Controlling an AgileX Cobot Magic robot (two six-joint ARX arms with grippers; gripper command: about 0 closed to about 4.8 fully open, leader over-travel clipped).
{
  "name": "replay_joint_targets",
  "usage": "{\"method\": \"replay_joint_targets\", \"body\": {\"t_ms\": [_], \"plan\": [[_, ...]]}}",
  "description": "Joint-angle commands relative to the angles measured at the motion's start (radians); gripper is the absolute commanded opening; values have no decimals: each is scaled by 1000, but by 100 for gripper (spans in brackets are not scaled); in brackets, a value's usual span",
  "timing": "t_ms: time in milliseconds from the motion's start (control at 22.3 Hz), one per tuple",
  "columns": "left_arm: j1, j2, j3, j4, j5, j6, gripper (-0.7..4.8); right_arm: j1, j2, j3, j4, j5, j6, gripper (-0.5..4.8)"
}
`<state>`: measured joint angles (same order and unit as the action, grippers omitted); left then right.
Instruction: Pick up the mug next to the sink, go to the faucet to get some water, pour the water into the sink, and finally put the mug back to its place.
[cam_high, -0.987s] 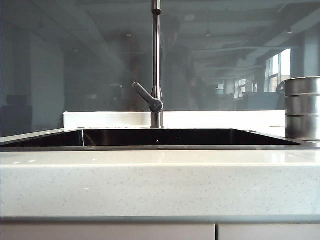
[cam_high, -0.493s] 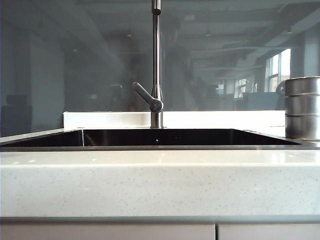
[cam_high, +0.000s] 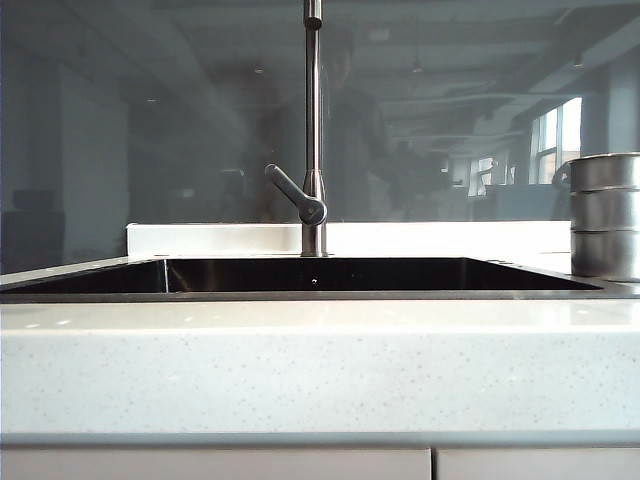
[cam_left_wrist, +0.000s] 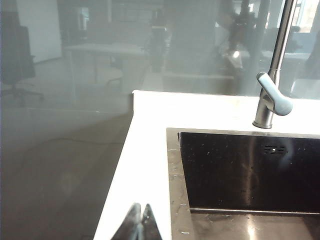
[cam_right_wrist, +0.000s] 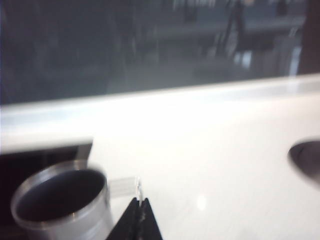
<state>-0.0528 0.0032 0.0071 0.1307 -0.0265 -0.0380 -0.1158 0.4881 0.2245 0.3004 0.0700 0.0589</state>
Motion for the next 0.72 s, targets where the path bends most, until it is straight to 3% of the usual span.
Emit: {"method": "replay_joint_targets", "body": {"t_ms": [45, 135, 314, 717], "plan": [[1, 1, 3, 6, 4, 3, -5, -85, 255, 14, 183, -163, -7, 76], [1, 1, 3, 5, 4, 4, -5, -126, 383, 14, 286, -230, -7, 136], [1, 1, 3, 22, 16, 3, -5, -138, 581, 14, 488, -275, -13, 181], [1, 1, 3, 21, 31, 3, -5, -136, 811, 16, 721, -298, -15, 181]]}}
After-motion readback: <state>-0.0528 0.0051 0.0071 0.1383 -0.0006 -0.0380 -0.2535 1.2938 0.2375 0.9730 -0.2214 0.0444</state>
